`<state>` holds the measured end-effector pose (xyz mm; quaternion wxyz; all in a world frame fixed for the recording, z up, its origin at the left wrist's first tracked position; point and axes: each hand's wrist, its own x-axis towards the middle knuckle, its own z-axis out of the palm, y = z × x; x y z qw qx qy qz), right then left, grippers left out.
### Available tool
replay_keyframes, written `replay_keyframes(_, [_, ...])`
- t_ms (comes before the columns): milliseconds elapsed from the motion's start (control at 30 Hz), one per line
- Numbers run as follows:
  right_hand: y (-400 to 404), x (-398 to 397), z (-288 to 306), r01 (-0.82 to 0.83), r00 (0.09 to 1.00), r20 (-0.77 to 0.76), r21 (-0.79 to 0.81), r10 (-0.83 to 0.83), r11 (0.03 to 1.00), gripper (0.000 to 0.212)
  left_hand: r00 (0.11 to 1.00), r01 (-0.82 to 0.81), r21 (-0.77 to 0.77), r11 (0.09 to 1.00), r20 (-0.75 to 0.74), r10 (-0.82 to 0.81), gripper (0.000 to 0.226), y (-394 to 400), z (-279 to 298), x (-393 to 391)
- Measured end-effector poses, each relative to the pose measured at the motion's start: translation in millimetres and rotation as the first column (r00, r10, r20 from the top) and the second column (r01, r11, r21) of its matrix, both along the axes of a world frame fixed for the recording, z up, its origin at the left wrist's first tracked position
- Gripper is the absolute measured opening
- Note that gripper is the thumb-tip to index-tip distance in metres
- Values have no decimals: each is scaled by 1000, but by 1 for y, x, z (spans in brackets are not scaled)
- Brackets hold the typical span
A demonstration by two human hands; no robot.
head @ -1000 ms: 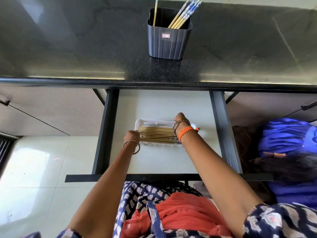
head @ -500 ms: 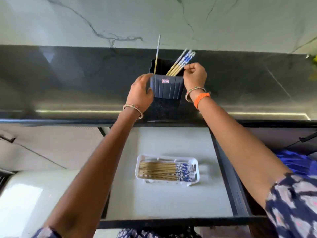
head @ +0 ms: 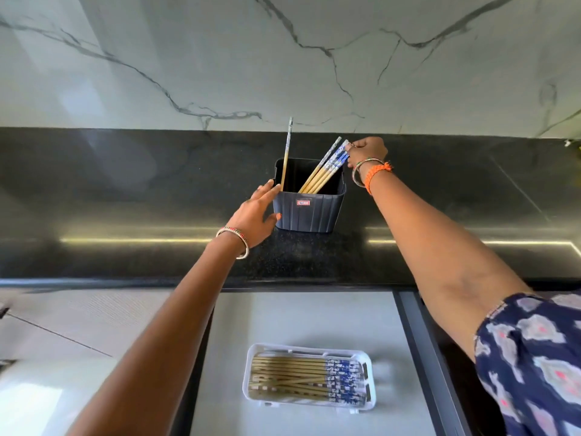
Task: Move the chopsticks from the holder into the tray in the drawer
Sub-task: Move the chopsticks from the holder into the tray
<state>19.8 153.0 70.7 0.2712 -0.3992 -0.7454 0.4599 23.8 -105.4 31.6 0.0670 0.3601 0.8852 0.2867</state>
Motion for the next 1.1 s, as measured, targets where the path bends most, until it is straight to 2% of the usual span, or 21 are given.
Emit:
replay_keyframes(167, [13,-1,4,46,998,-39,-68,-48,997,16,999,-37,45,998,28,36,62,7,3,2])
replay_keyframes(300, [26,-1,12,83,996,-25,-34,-84,996,4,997,-58,27,998,44,57,62,11,7,4])
replay_keyframes(400, [33,3,22,74,994,-74,-49,-77,996,17,996,-72,12,997,55,71,62,12,9,6])
replay_keyframes(533, [46,22,54,129,984,-142,118,-112,985,20,996,-74,42,996,46,72,62,9,14,12])
replay_keyframes(600, [49,42,81,151,968,-228,208,-102,966,23,997,-78,76,994,27,76,62,6,15,17])
replay_keyframes(633, [47,55,95,158,950,-297,204,-93,966,22,996,-86,98,991,22,84,62,4,15,20])
replay_keyframes(767, [26,108,125,122,852,-519,66,-71,990,23,989,-140,210,968,67,129,58,0,10,36])
replay_keyframes(867, [5,140,102,7,792,-600,-177,-114,984,35,975,-223,319,921,91,204,54,-4,-1,54])
replay_keyframes(1000, [-26,186,37,-128,741,-604,-556,-294,821,34,921,-389,452,803,210,328,44,-19,-29,87])
replay_keyframes(1100, [-52,217,-39,-151,803,-481,-736,-353,660,32,840,-537,436,722,357,409,36,-40,-68,117])
